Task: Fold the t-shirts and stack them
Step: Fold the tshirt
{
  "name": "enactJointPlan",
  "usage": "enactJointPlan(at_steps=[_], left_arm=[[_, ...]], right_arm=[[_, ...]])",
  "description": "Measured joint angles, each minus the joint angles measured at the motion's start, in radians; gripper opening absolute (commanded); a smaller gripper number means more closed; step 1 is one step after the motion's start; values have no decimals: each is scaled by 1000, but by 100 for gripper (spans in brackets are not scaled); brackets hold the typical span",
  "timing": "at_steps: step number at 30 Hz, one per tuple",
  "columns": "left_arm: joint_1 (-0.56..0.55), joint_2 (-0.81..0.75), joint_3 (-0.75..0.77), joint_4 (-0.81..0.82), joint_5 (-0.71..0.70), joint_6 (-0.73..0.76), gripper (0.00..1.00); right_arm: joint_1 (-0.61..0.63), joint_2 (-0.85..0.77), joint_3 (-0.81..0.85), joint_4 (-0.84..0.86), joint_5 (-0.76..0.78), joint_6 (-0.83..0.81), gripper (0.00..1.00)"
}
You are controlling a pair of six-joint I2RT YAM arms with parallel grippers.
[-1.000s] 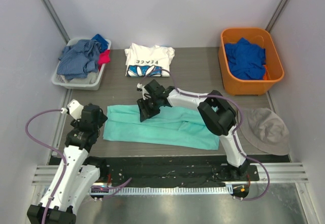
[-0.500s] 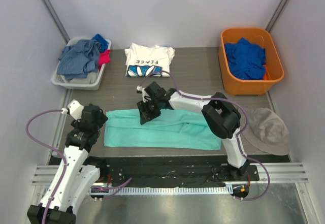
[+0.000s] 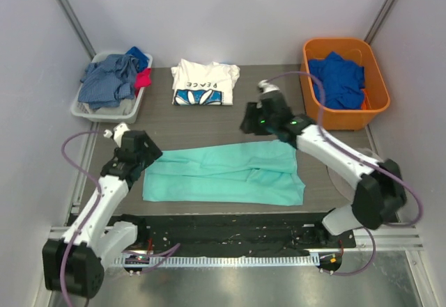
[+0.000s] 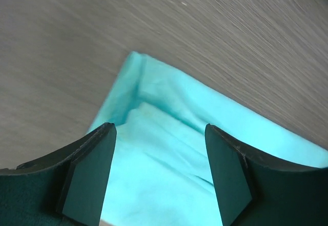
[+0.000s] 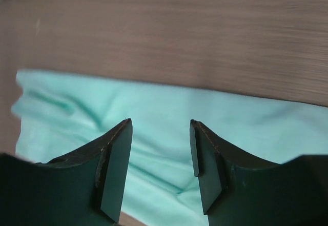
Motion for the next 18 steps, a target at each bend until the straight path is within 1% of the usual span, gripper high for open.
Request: enactJointPlan(at_steps=[3, 5, 9, 12, 18], left_arm=[[-8, 167, 51, 84, 109, 32, 75], [-34, 327, 140, 127, 164, 66, 75], [-159, 638, 389, 205, 235, 158, 75], [-258, 826, 567, 247, 283, 232, 75], [-385, 1091, 807, 274, 396, 359, 76]], right_arm=[[-174, -177, -101, -13, 64, 34, 57], [-226, -259, -129, -42, 106, 37, 57], [-210, -363, -156, -91, 125, 33, 57], [-206, -415, -188, -117, 124, 34, 58], [-213, -490, -248, -162, 113, 34, 59]])
